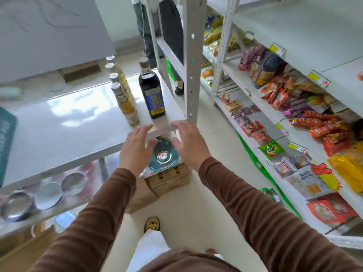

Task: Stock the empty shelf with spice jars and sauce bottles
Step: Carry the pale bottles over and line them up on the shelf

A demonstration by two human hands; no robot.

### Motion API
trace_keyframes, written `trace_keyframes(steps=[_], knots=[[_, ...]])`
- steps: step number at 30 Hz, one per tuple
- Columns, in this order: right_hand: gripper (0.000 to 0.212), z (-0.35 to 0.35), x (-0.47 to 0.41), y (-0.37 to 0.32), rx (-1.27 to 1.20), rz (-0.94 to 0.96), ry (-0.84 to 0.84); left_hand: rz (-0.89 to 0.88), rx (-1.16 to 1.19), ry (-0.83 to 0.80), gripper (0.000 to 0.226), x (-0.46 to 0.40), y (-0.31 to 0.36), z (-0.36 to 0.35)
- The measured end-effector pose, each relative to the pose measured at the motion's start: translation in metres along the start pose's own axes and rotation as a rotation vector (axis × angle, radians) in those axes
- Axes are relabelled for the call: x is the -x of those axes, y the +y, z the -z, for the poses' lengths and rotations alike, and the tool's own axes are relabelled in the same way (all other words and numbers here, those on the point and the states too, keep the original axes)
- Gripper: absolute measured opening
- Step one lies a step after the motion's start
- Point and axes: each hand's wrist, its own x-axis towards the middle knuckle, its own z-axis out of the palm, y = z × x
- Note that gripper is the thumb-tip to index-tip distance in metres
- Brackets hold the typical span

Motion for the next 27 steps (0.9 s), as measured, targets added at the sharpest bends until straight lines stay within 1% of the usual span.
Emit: trace_keyframes(steps=[4, 9, 14, 16, 18, 21, 27], knots=[[0.053, -0.045, -0.037, -0.038, -0.066, -0.031, -0.039, 0.005, 0.031, 0.003, 0.044, -0.016, -0.059, 0.024], [0.065, -0.101, -0.094, -0.070, -0.133, -0.143, -0.016, -0.012, 0.077, -0.048, 0.044, -0.053, -0.124, 0.043], [0.083, -0.142, -0.139, -0.085, -0.222, -0.270, 0.037, 0.013, 0.189, -0.048, 0.050, -0.095, -0.163, 0.052], [0.085, -0.152, -0.152, -0.087, -0.250, -0.300, 0.069, 0.017, 0.240, -0.043, 0.051, -0.112, -0.172, 0.051], [0.081, -0.160, -0.162, -0.088, -0.268, -0.324, 0.120, 0.013, 0.284, -0.035, 0.051, -0.130, -0.177, 0.049], [0.069, -0.169, -0.170, -0.088, -0.275, -0.323, 0.188, 0.000, 0.328, -0.035, 0.050, -0.152, -0.181, 0.045], [0.055, -0.180, -0.181, -0.086, -0.277, -0.338, 0.269, -0.023, 0.406, -0.025, 0.046, -0.181, -0.180, 0.032]])
